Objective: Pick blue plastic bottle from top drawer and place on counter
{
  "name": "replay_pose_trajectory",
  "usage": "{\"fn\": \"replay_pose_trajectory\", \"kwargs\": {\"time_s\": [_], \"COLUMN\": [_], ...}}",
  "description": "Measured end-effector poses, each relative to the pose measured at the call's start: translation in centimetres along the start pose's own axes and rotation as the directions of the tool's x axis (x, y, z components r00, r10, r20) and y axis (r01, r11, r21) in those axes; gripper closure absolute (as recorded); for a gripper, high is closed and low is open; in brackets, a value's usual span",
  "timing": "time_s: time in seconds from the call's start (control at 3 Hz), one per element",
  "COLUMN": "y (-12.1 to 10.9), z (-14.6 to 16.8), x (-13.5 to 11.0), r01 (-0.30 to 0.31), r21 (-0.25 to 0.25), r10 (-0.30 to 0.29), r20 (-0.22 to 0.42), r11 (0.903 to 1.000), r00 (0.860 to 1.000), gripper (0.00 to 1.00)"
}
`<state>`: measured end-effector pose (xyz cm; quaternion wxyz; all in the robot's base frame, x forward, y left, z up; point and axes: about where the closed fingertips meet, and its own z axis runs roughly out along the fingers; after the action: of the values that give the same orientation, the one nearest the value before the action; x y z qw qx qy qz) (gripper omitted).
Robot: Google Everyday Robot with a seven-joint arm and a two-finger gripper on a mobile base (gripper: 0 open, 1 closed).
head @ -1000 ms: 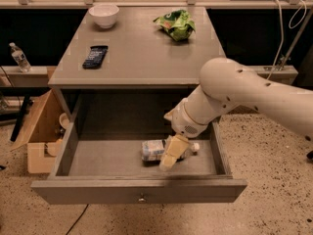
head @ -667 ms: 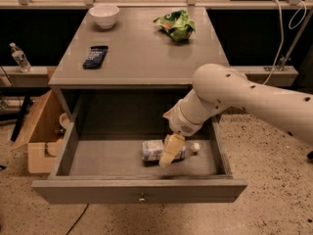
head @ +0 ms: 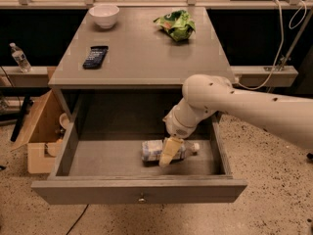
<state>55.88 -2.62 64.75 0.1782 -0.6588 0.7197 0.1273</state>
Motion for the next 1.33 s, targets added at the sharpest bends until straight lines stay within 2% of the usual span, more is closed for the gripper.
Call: {"fn": "replay_pose_trajectory", "kwargs": {"time_s": [0.33,0.67,1.0,1.33], "y": [-0.3,-0.3,-0.2,-0.4], "z": [2.4,3.4,1.9,-3.5], "x": [1.6,2.7,3.0,2.4], "r01": [-0.003,-0.009,-0.004,0.020], "r21": [-0.022,-0.036,-0.016,0.047], "r10": [0.003,0.009,0.005,-0.026], "r20": [-0.013,0.005,0.053,0.125], "r11": [0.9998,0.9993,0.9999,0.9987], "r00": [1.000,1.000,0.999,0.992], "gripper": [0.19,0.43,0.64,0.89]}}
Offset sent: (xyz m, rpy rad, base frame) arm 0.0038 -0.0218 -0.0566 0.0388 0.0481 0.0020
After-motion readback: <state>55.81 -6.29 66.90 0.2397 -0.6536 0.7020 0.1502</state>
